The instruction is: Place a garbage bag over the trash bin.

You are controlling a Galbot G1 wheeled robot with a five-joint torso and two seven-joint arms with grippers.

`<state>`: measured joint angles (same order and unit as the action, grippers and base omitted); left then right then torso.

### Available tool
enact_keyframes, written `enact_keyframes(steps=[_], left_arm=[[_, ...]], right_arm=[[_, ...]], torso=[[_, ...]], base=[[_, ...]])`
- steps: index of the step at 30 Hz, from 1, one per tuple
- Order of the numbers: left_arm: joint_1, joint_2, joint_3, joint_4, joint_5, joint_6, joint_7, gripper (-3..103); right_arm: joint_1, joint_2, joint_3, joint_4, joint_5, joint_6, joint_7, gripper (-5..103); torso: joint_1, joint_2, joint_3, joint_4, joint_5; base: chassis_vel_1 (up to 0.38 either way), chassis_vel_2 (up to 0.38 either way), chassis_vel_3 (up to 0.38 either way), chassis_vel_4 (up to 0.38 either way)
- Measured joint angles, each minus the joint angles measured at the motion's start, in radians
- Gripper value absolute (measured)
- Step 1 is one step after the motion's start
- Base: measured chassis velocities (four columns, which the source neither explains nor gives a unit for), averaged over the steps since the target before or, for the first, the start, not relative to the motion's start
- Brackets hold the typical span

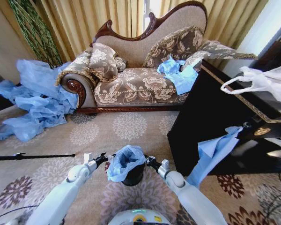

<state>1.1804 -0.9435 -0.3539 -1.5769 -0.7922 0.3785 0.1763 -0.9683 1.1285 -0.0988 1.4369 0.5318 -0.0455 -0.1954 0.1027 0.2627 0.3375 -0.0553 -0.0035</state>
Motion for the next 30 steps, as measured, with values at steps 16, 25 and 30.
enact_keyframes(steps=[16,25,30], left_arm=[[0.118,0.005,-0.075,-0.148,-0.023,-0.031,-0.02,100],[0.15,0.003,-0.09,-0.208,-0.034,-0.028,-0.035,100],[0.185,0.012,-0.105,-0.247,-0.033,-0.026,-0.04,100]], right_arm=[[-0.078,-0.06,0.157,0.071,-0.007,0.027,0.017,71],[-0.206,-0.024,0.219,0.29,0.063,0.003,0.319,99],[-0.238,0.029,0.124,0.414,0.144,-0.056,0.532,100]], torso=[[0.0,0.0,0.0,0.0,0.0002],[0.0,0.0,0.0,-0.0001,-0.0001],[0.0,0.0,0.0,0.0003,0.0]], base=[[0.0,0.0,0.0,0.0],[0.0,0.0,0.0,0.0],[0.0,0.0,0.0,0.0]])
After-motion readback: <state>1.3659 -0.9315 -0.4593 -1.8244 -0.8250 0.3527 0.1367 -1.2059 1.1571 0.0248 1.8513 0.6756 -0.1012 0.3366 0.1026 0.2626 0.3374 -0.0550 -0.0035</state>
